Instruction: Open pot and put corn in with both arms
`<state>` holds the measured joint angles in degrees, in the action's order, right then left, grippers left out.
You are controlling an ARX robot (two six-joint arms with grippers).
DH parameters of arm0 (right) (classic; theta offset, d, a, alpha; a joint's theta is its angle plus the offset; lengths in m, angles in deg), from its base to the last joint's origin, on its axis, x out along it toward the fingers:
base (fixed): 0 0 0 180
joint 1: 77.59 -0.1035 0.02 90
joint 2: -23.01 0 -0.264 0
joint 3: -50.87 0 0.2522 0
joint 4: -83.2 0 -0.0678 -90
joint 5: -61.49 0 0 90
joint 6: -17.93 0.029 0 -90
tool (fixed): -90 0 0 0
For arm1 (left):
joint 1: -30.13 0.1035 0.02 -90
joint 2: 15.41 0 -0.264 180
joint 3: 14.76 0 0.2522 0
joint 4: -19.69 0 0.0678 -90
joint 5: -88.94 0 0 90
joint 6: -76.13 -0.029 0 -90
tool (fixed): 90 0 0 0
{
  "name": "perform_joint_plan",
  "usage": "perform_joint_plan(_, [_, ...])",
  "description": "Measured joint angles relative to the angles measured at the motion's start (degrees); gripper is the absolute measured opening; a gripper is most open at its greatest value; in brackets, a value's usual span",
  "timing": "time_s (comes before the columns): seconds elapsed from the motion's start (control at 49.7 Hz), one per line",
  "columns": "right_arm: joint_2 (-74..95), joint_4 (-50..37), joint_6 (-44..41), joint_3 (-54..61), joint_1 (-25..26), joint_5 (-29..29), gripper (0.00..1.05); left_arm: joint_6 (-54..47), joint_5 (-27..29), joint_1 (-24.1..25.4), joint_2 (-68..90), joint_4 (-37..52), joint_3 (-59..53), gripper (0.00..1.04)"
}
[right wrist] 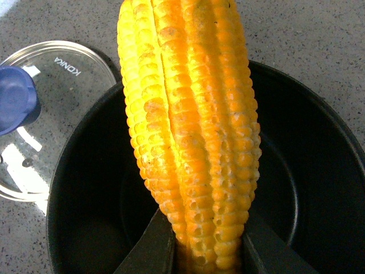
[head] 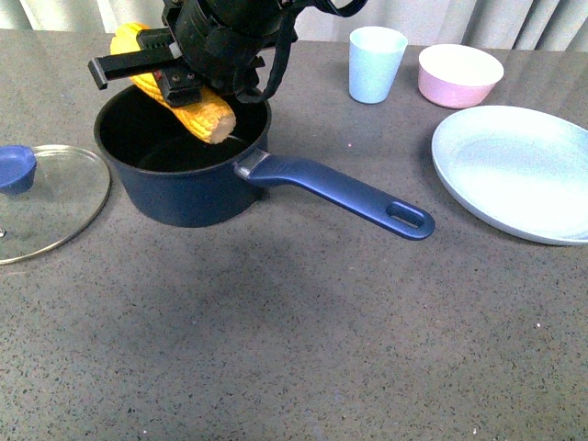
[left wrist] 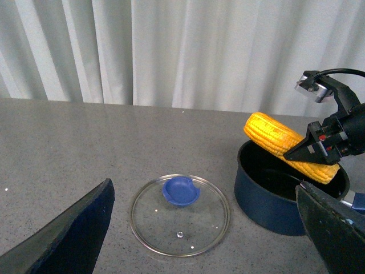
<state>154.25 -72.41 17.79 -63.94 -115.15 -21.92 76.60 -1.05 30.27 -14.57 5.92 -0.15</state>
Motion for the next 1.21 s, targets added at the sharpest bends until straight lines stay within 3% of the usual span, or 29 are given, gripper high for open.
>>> perform_joint_plan(0.141, [0.09, -0.02, -0.13, 0.42, 0.04, -0.59, 0.15, -0.02, 0.02, 0.0, 0.0, 0.0, 0.0, 0.96])
perform_joint_plan(0.302, [0.09, -0.37, -0.35, 1.31, 0.26, -0.83, 0.48, -0.02, 0.0, 0.0, 0.0, 0.0, 0.0, 0.96])
perform_joint_plan(0.382, [0.09, -0.5, -0.35, 1.62, 0.48, -0.96, 0.59, -0.02, 0.0, 0.0, 0.0, 0.0, 0.0, 0.96])
perform_joint_plan(0.584, [-0.85, -2.43, 0.17, 4.35, 1.66, -1.9, 0.96, -0.02, 0.0, 0.0, 0.0, 0.0, 0.0, 0.96])
perform_joint_plan(0.946, [-18.4, -15.06, 4.66, 22.08, 6.56, -2.95, 0.96, -0.02, 0.0, 0.0, 0.0, 0.0, 0.0, 0.96])
perform_joint_plan(1.208, [-37.64, -18.32, 7.43, 39.15, 11.39, -3.85, 0.96, -0.02, 0.0, 0.0, 0.0, 0.0, 0.0, 0.96])
